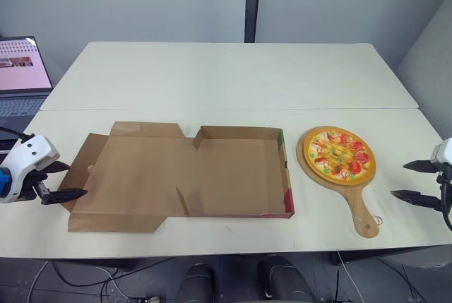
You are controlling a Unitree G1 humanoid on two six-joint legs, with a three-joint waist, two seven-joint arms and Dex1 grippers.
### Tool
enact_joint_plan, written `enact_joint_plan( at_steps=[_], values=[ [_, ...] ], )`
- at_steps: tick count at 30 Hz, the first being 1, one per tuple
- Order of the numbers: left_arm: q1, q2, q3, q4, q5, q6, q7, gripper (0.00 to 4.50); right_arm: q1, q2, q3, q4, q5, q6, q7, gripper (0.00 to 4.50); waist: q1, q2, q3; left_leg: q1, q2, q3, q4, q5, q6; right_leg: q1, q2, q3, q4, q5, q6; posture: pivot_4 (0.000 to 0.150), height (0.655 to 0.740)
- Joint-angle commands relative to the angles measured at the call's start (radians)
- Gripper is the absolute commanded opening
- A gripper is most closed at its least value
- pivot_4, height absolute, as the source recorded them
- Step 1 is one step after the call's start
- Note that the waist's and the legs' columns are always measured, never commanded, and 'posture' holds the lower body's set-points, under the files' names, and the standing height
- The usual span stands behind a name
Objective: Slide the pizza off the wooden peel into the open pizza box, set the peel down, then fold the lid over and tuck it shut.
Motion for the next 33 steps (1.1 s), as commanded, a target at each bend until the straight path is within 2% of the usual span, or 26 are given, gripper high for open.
enact_joint_plan(
  at_steps=[1, 7, 12, 23, 27, 33],
  values=[
    [-0.023, 0.007, 0.010, 0.018, -0.005, -0.006, -0.002, 4.50, -0.023, -0.018, -0.012, -0.006, -0.002, -0.014, -0.007, 4.48, 0.000, 0.000, 0.000, 0.000, 0.000, 0.000, 0.000, 0.000, 0.000, 0.000, 0.000, 0.000, 0.000, 0.000, 0.000, 0.150, 0.7325],
    [-0.074, -0.019, 0.019, 0.053, -0.035, -0.047, -0.036, 4.50, -0.027, -0.005, -0.020, -0.005, -0.006, -0.025, -0.035, 4.48, 0.000, 0.000, 0.000, 0.000, 0.000, 0.000, 0.000, 0.000, 0.000, 0.000, 0.000, 0.000, 0.000, 0.000, 0.000, 0.150, 0.7325],
    [-0.118, -0.006, -0.008, 0.064, -0.055, 0.052, -0.115, 4.50, -0.052, 0.005, -0.019, 0.019, -0.016, -0.029, -0.087, 4.48, -0.001, 0.000, 0.000, 0.000, -0.001, 0.000, 0.001, 0.000, 0.000, 0.000, 0.002, 0.000, 0.001, 0.000, 0.000, 0.150, 0.7325],
    [-0.092, -0.012, 0.028, 0.065, -0.062, 0.033, -0.078, 4.50, -0.032, 0.023, -0.041, 0.024, -0.023, -0.040, -0.130, 4.48, -0.004, 0.000, 0.000, 0.000, 0.000, -0.001, 0.001, 0.000, 0.000, 0.000, 0.003, 0.001, 0.002, 0.000, 0.000, 0.150, 0.7325],
    [-0.098, -0.030, 0.042, -0.007, -0.100, 0.066, -0.077, 4.50, -0.001, 0.034, -0.085, -0.003, -0.004, -0.027, -0.143, 4.48, -0.003, 0.000, 0.000, 0.000, 0.000, -0.001, 0.001, 0.000, 0.000, 0.000, 0.003, 0.001, 0.002, 0.000, 0.000, 0.150, 0.7325],
    [-0.133, -0.106, -0.008, -0.332, -0.191, 0.183, -0.086, 4.50, 0.103, 0.090, -0.249, -0.202, 0.084, 0.123, -0.175, 4.48, 0.005, 0.000, 0.000, -0.001, 0.000, -0.002, 0.001, 0.000, 0.000, 0.000, 0.003, 0.002, 0.002, 0.000, 0.001, 0.150, 0.7325]
  ],
)
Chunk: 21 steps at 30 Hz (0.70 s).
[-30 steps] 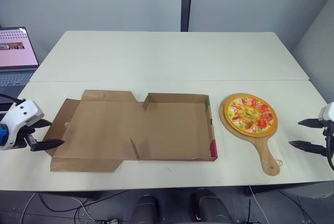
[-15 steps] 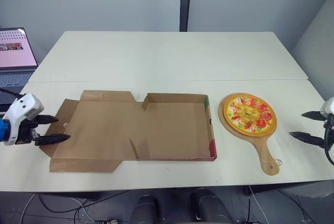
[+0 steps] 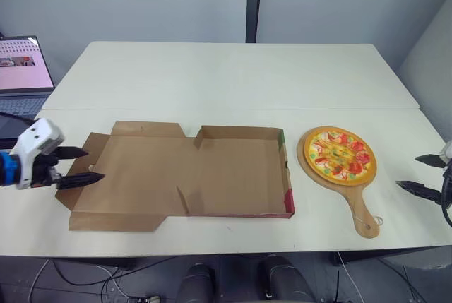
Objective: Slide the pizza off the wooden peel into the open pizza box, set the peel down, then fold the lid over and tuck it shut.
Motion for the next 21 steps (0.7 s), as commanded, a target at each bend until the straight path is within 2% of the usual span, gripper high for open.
enact_joint_plan(
  at_steps=[1, 6, 10, 17, 21],
  values=[
    [-0.051, -0.028, -0.039, -0.206, -0.063, 0.068, -0.008, 4.50, 0.081, 0.041, -0.133, -0.189, 0.066, 0.106, -0.027, 4.48, 0.008, 0.000, 0.000, 0.000, 0.000, 0.000, 0.000, 0.000, 0.000, 0.000, 0.000, 0.000, 0.000, 0.000, 0.000, 0.150, 0.7325],
    [-0.161, -0.078, -0.139, -0.394, -0.124, 0.161, -0.052, 4.50, 0.228, 0.150, -0.242, -0.512, 0.146, 0.304, -0.115, 4.48, 0.017, -0.001, -0.001, -0.001, 0.000, -0.001, 0.001, 0.000, 0.000, 0.000, 0.002, 0.000, 0.000, -0.001, 0.001, 0.150, 0.7325],
    [-0.251, -0.106, -0.218, -0.468, -0.137, 0.165, -0.100, 4.50, 0.287, 0.252, -0.237, -0.696, 0.160, 0.408, -0.248, 4.48, 0.011, -0.001, -0.001, 0.000, 0.000, -0.001, 0.002, 0.000, 0.000, 0.001, 0.003, 0.001, 0.000, 0.000, 0.001, 0.150, 0.7325],
    [-0.356, -0.196, -0.267, -0.541, -0.199, 0.207, -0.104, 4.50, 0.253, 0.310, -0.064, -0.750, 0.072, 0.507, -0.476, 4.48, 0.007, -0.001, -0.001, -0.001, 0.000, -0.001, 0.005, 0.000, 0.000, 0.002, 0.004, 0.001, 0.000, 0.000, 0.002, 0.150, 0.7325],
    [-0.390, -0.223, -0.287, -0.574, -0.209, 0.209, -0.104, 4.50, 0.152, 0.389, 0.026, -0.730, 0.063, 0.670, -0.631, 4.48, 0.006, -0.001, -0.001, -0.001, 0.000, -0.002, 0.006, 0.000, 0.000, 0.002, 0.004, 0.002, 0.000, 0.000, 0.002, 0.150, 0.7325]
  ],
)
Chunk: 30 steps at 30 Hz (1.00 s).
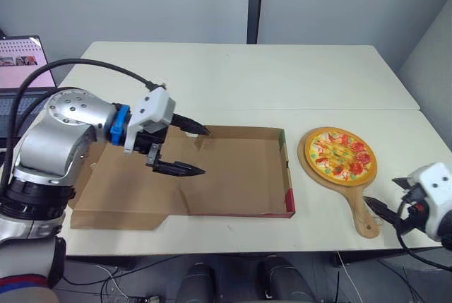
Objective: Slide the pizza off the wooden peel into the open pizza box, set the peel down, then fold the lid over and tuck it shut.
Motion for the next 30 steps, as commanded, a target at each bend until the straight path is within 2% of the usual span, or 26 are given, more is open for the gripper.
enact_joint_plan(
  at_steps=[1, 9, 17, 20, 26, 28, 30],
  values=[
    [-0.047, -0.020, -0.003, -0.037, -0.020, 0.005, 0.002, 4.50, -0.054, 0.048, 0.063, -0.008, -0.013, 0.113, -0.111, 4.48, 0.002, 0.000, 0.000, 0.000, 0.000, 0.000, 0.000, 0.000, 0.000, 0.000, 0.000, 0.000, 0.000, 0.000, 0.000, 0.150, 0.7325],
    [-0.058, -0.035, -0.017, -0.054, -0.023, 0.005, 0.001, 4.50, -0.092, 0.106, 0.156, 0.029, -0.028, 0.189, -0.195, 4.48, 0.003, 0.000, 0.000, -0.001, 0.000, -0.001, 0.001, 0.000, 0.000, 0.000, 0.000, -0.001, 0.000, 0.000, 0.000, 0.150, 0.7325],
    [-0.054, -0.045, -0.023, -0.051, -0.008, -0.007, 0.008, 4.50, -0.108, 0.120, 0.239, 0.135, -0.065, 0.099, -0.204, 4.48, -0.007, -0.004, -0.002, 0.000, 0.001, -0.002, 0.002, 0.000, 0.000, 0.001, 0.002, 0.000, 0.000, 0.000, 0.000, 0.150, 0.7325],
    [-0.053, -0.049, -0.023, -0.051, -0.008, -0.008, 0.013, 4.50, -0.109, 0.131, 0.240, 0.172, -0.075, 0.069, -0.214, 3.88, -0.010, -0.005, -0.003, 0.000, 0.001, -0.002, 0.002, 0.000, 0.000, 0.002, 0.002, 0.000, 0.000, 0.000, 0.000, 0.150, 0.7325],
    [-0.037, -0.037, -0.012, -0.054, -0.006, -0.009, 0.026, 4.50, -0.100, 0.170, 0.166, 0.188, -0.058, 0.033, -0.220, 1.86, -0.009, -0.006, -0.004, -0.001, 0.000, -0.002, 0.004, 0.000, 0.000, 0.002, 0.002, 0.002, -0.001, 0.000, 0.000, 0.150, 0.7325],
    [-0.031, -0.032, -0.003, -0.054, -0.001, -0.009, 0.038, 4.50, -0.104, 0.172, 0.146, 0.189, -0.058, 0.003, -0.214, 1.55, -0.007, -0.006, -0.004, -0.002, 0.000, -0.002, 0.005, 0.000, 0.000, 0.002, 0.002, 0.002, -0.001, 0.000, 0.000, 0.150, 0.7325],
    [-0.029, -0.028, 0.001, -0.050, 0.006, -0.014, 0.050, 4.50, -0.109, 0.170, 0.136, 0.191, -0.061, -0.030, -0.213, 1.55, -0.006, -0.006, -0.004, -0.002, 0.000, -0.002, 0.004, 0.000, 0.000, 0.002, 0.002, 0.002, -0.002, 0.000, 0.000, 0.150, 0.7325]
  ],
)
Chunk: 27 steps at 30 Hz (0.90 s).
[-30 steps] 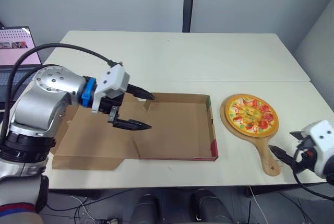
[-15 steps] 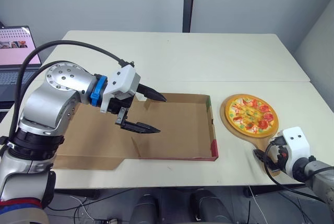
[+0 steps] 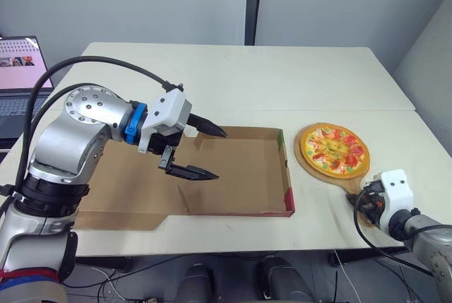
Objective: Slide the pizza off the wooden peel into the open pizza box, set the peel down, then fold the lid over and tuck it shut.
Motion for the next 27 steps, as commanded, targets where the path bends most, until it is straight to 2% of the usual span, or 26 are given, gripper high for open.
enact_joint_plan(
  at_steps=[1, 8, 14, 20, 24, 27],
  values=[
    [0.000, 0.021, 0.030, -0.015, 0.011, -0.013, 0.019, 4.50, -0.008, -0.008, -0.060, 0.026, -0.028, -0.065, -0.020, 1.55, 0.001, 0.000, 0.000, 0.000, 0.000, 0.000, 0.000, 0.000, 0.000, 0.000, 0.000, 0.000, 0.000, 0.000, 0.000, 0.150, 0.7325],
    [0.036, 0.059, 0.065, -0.011, 0.005, 0.012, 0.048, 4.50, -0.076, -0.132, -0.131, 0.027, -0.025, -0.192, 0.059, 1.55, 0.000, 0.012, 0.008, -0.004, -0.001, 0.001, 0.000, 0.000, 0.000, -0.003, -0.001, 0.001, -0.001, 0.002, 0.003, 0.150, 0.7325],
    [0.067, 0.084, 0.079, 0.004, 0.020, 0.000, 0.062, 4.50, -0.196, -0.346, -0.116, 0.016, 0.011, -0.176, 0.214, 1.55, -0.007, 0.016, 0.010, -0.009, 0.000, -0.001, 0.000, 0.000, 0.000, -0.008, 0.002, 0.000, 0.001, 0.002, 0.004, 0.150, 0.7325],
    [0.098, 0.156, 0.116, 0.059, 0.055, -0.025, 0.067, 4.50, -0.367, -0.454, 0.026, -0.005, 0.051, -0.141, 0.311, 1.55, -0.009, 0.016, 0.010, -0.009, 0.001, -0.002, 0.000, 0.000, 0.000, -0.009, 0.003, 0.000, 0.001, 0.002, 0.003, 0.150, 0.7325],
    [0.116, 0.183, 0.140, 0.083, 0.057, -0.041, 0.069, 4.50, -0.462, -0.463, 0.137, -0.025, 0.057, -0.132, 0.342, 1.55, -0.006, 0.015, 0.010, -0.013, 0.000, -0.003, 0.001, 0.000, 0.000, -0.011, 0.002, -0.001, 0.000, 0.002, 0.003, 0.150, 0.7325],
    [0.145, 0.183, 0.155, 0.049, 0.033, -0.025, 0.071, 4.50, -0.536, -0.465, 0.259, -0.035, 0.004, -0.156, 0.342, 1.55, -0.003, 0.015, 0.011, -0.017, 0.000, -0.003, 0.002, 0.000, 0.000, -0.015, 0.002, -0.001, 0.001, 0.002, 0.003, 0.150, 0.7325]
  ],
)
